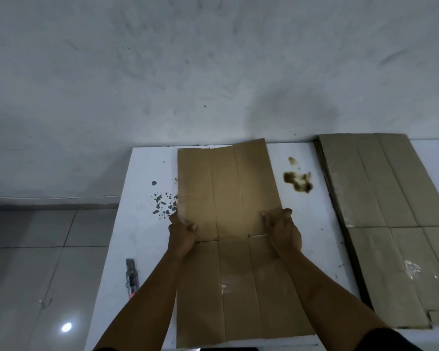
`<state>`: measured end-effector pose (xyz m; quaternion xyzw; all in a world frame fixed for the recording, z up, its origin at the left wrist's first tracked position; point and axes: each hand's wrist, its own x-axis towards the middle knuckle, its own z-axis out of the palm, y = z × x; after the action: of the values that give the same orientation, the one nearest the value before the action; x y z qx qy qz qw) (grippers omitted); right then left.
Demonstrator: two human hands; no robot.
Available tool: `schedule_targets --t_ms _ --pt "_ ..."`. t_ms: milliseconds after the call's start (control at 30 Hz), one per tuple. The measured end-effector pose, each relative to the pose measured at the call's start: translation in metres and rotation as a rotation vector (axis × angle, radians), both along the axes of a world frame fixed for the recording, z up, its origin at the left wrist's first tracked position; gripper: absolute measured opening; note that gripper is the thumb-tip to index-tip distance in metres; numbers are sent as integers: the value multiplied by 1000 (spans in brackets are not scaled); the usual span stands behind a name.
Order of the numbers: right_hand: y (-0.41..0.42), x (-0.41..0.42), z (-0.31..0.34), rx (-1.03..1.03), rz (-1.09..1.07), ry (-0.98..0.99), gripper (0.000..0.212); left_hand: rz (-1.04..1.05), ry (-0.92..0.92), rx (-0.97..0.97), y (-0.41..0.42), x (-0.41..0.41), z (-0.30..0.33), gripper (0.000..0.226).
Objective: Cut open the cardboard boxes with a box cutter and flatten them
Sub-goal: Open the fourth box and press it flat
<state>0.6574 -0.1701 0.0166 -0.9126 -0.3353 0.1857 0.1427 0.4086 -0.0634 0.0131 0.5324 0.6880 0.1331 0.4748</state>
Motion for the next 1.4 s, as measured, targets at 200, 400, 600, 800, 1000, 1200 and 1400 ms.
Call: schedule_targets --t_ms 200,400,600,800,1000,1200,1400 --pt "-26 6 34 54 -24 -63 65 -101 -75 57 -22 6 28 78" --pt "-56 44 79 101 -105 -101 77 -215 -75 95 -33 47 66 51" --pt "-103 96 102 152 -238 -103 75 -327 -151 127 -53 109 98 48" --pt "-154 169 105 156 -268 -119 61 -398 -195 79 -87 189 98 61" --pt "-186 281 96 126 -281 -65 70 -362 -159 19 -124 299 80 35" --pt "-200 374 71 68 -213 -27 67 -282 -136 -40 -149 387 57 47" --pt "-189 438 40 -1 -143 -66 64 -256 23 9 -156 435 38 48"
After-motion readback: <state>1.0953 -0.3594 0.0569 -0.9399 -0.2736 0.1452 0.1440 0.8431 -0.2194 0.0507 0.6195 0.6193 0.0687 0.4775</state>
